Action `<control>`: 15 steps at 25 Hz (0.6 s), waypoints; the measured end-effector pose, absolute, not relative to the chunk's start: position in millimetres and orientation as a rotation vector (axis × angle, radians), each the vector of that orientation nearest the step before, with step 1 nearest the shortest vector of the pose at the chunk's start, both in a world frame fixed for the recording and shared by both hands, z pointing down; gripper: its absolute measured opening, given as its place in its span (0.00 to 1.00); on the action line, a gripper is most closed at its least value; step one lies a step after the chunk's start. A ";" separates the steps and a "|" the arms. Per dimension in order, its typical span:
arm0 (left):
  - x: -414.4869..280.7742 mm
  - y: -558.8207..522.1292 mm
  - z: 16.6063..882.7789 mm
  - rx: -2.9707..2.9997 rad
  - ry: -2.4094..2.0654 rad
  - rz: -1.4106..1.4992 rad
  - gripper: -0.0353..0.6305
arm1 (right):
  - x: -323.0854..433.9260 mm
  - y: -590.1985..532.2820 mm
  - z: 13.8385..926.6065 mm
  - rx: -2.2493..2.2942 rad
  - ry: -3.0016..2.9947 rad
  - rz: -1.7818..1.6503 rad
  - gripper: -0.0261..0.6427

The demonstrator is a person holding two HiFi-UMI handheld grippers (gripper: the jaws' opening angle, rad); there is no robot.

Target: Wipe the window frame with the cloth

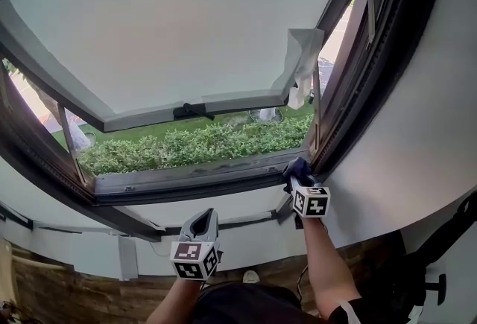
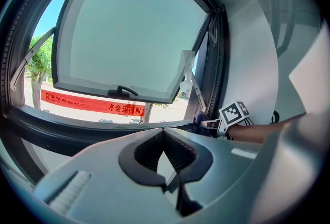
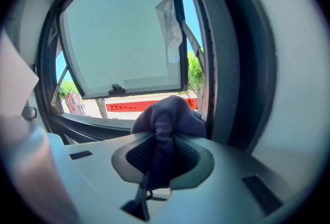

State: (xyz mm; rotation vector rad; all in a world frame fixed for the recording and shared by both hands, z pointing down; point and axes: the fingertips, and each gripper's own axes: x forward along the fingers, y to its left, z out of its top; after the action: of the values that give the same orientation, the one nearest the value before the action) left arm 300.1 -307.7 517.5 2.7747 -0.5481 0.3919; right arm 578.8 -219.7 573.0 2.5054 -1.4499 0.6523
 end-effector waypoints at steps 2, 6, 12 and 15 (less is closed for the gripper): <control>301.5 -306.6 518.6 2.774 -0.550 0.397 0.06 | 584.1 -217.1 572.4 2.509 -1.452 0.647 0.14; 304.5 -305.7 519.7 2.775 -0.556 0.403 0.06 | 586.4 -216.3 572.2 2.506 -1.464 0.634 0.14; 312.2 -300.8 519.0 2.782 -0.561 0.408 0.06 | 586.2 -215.6 573.8 2.503 -1.479 0.648 0.14; 319.6 -297.5 516.6 2.793 -0.560 0.405 0.06 | 586.5 -214.3 573.3 2.504 -1.483 0.636 0.14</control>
State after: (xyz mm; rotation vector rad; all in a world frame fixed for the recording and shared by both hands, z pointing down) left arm 319.6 -297.5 516.6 2.7928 -0.5600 0.4053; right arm 586.5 -214.3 573.3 2.5043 -1.4835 0.6362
